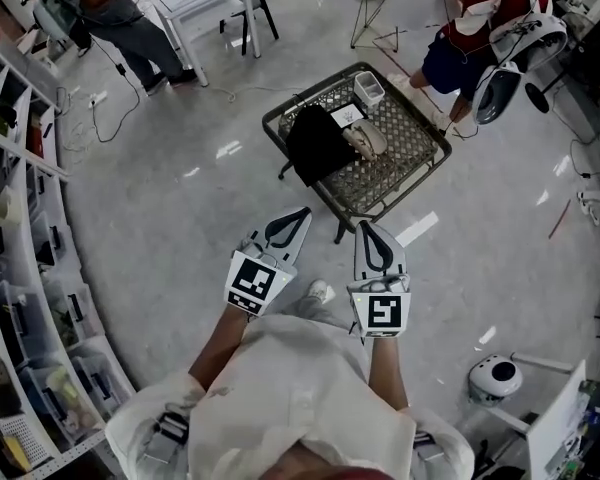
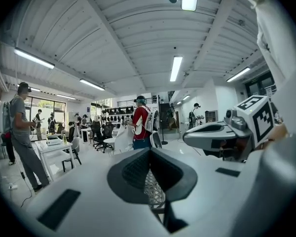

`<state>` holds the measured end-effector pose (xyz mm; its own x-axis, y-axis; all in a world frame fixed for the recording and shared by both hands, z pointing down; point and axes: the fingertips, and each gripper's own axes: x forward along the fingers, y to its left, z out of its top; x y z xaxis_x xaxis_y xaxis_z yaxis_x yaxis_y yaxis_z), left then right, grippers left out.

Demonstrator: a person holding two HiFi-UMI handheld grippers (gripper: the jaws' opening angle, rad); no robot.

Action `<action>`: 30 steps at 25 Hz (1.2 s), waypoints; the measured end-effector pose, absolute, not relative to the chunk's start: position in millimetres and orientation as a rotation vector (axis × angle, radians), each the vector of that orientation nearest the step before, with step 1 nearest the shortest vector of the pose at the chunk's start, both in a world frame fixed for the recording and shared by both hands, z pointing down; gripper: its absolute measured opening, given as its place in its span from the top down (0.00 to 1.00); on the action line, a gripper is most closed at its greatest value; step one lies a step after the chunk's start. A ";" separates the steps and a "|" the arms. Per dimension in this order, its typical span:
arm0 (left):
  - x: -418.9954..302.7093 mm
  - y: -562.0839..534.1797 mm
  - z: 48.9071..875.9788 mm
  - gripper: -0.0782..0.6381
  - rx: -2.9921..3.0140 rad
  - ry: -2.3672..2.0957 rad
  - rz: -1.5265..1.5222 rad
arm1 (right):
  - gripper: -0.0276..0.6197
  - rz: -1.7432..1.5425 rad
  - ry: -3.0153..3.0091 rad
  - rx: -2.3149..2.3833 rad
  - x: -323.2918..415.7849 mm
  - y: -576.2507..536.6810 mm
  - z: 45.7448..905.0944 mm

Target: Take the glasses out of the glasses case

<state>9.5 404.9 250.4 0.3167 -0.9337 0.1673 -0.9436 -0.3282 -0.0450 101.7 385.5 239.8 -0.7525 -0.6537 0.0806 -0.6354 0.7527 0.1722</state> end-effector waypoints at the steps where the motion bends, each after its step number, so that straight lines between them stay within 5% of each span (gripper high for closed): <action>1: 11.2 398.2 249.8 0.87 2.493 -1.793 0.256 | 0.95 -0.215 -2.815 1.036 103.4 378.2 239.5; 30: -14.0 270.6 274.8 0.87 2.409 -1.826 0.270 | 0.95 -0.137 -2.796 0.966 78.5 248.7 271.9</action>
<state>-14.0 270.6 274.8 0.2621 -0.9431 0.2045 -0.9620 -0.2722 -0.0225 78.5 248.7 271.9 -0.7728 -0.6191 0.1395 -0.6024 0.7848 0.1455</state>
